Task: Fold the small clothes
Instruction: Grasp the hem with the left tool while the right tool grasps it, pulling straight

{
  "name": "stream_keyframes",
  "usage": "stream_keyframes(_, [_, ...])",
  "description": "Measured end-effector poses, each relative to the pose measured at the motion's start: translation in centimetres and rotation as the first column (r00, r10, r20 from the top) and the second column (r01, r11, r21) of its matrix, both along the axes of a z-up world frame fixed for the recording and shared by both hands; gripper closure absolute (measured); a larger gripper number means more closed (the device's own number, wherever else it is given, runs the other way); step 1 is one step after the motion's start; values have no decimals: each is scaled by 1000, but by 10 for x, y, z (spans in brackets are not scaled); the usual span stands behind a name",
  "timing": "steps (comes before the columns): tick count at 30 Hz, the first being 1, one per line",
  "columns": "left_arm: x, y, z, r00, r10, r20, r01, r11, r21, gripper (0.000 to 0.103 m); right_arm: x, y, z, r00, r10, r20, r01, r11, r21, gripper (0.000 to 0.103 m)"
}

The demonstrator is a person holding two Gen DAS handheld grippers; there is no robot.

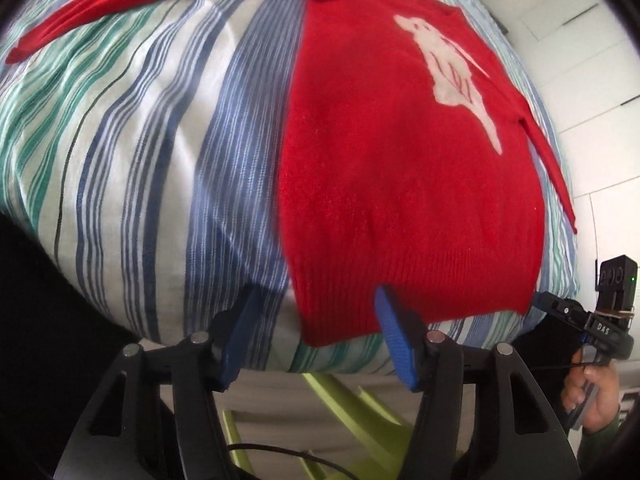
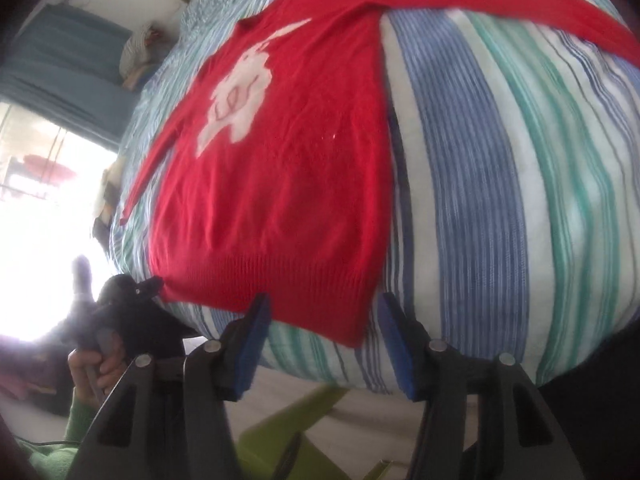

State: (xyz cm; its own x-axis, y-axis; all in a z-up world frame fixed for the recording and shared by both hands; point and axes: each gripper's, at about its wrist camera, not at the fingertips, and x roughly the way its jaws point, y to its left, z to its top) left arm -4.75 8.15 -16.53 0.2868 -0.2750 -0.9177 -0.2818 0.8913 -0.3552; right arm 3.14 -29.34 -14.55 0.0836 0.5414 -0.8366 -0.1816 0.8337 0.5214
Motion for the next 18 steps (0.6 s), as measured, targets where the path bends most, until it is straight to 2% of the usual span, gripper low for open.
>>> stream_keyframes(3, [5,-6,-6,1000,-24,-14,24,1000,-17,74,-1,4,-21,999,6,-37,-6,1000,1,53])
stream_keyframes(4, [6,-9,-6,999,-35,-16,35,999,-20,94,2,2,-27,999,5,-48,-5,1000,8,68])
stream_keyframes(5, [6,-11,-4,999,-45,-14,45,999,-6,98,3,3,-31,998,9,-61,-7,1000,29,97])
stream_keyframes(7, [3,-14,4,999,-50,-14,50,998,42,100,2,3,-31,998,18,-66,-16,999,34,98])
stream_keyframes(10, [-5,-12,13,998,-58,-38,61,995,80,101,-1,0,-15,998,34,-45,-38,996,-80,99])
stream_keyframes(13, [-4,-12,6,993,-71,-95,84,987,140,101,-5,-14,-7,998,11,-58,-18,991,-133,99])
stream_keyframes(16, [7,-13,-18,986,-42,-164,68,985,160,101,-4,-17,-23,996,0,-85,-16,984,-178,100])
stream_keyframes(18, [14,-13,-28,984,-12,-179,41,987,157,101,1,-16,-40,993,-30,-118,9,984,-177,100])
